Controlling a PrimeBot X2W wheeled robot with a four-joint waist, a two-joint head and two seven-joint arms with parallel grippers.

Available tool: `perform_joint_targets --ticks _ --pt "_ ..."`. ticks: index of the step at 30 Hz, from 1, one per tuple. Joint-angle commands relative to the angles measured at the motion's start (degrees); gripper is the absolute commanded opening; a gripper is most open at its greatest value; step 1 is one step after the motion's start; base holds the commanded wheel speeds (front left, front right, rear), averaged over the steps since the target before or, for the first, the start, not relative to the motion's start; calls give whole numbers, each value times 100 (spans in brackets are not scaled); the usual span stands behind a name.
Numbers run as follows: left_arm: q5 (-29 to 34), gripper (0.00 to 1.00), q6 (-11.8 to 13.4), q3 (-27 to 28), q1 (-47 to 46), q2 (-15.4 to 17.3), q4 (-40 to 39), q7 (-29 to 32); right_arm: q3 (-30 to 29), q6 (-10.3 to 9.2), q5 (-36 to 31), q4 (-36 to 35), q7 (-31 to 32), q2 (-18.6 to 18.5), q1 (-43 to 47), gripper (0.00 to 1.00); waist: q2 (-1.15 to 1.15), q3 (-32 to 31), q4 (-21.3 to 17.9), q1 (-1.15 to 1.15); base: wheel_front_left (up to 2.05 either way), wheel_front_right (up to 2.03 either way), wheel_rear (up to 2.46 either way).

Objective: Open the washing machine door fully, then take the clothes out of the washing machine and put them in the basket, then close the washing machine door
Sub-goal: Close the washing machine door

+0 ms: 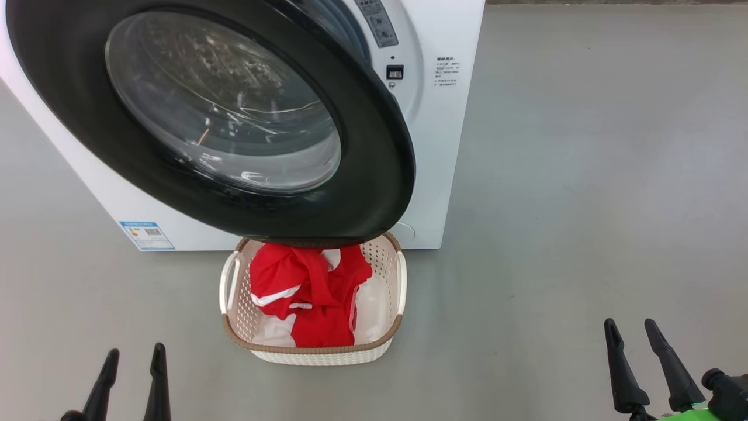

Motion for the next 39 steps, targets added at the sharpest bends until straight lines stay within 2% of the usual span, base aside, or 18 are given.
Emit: perform_joint_targets --ticks 1,9,24,25,27,28,39 --pt "86 100 -32 250 -7 26 -170 -29 71 37 -75 -159 -37 -72 -14 100 0 0 0 0 0 0 0" --pt "143 100 -32 327 114 -118 -208 -29 21 37 -86 -157 -37 -43 44 100 0 -42 13 0 0 0 0" --pt "198 100 -32 314 105 -169 -239 -29 28 37 -84 -161 -37 -36 7 100 0 -46 44 0 0 0 0" --pt "201 100 -32 307 99 -172 -240 -29 35 37 -76 -165 -37 -34 0 72 0 -45 53 0 0 0 0" --pt "217 100 -32 277 85 -178 -240 -29 65 37 -52 -176 -37 -33 -20 27 0 -40 81 0 0 0 0" --pt "226 100 -32 256 74 -181 -240 -29 80 37 -43 -185 -37 -34 -30 0 0 -35 104 0 0 0 0" --pt "303 100 -32 -19 34 -256 -248 -29 583 37 36 -134 -37 -75 -477 0 0 -139 561 0 0 0 0"
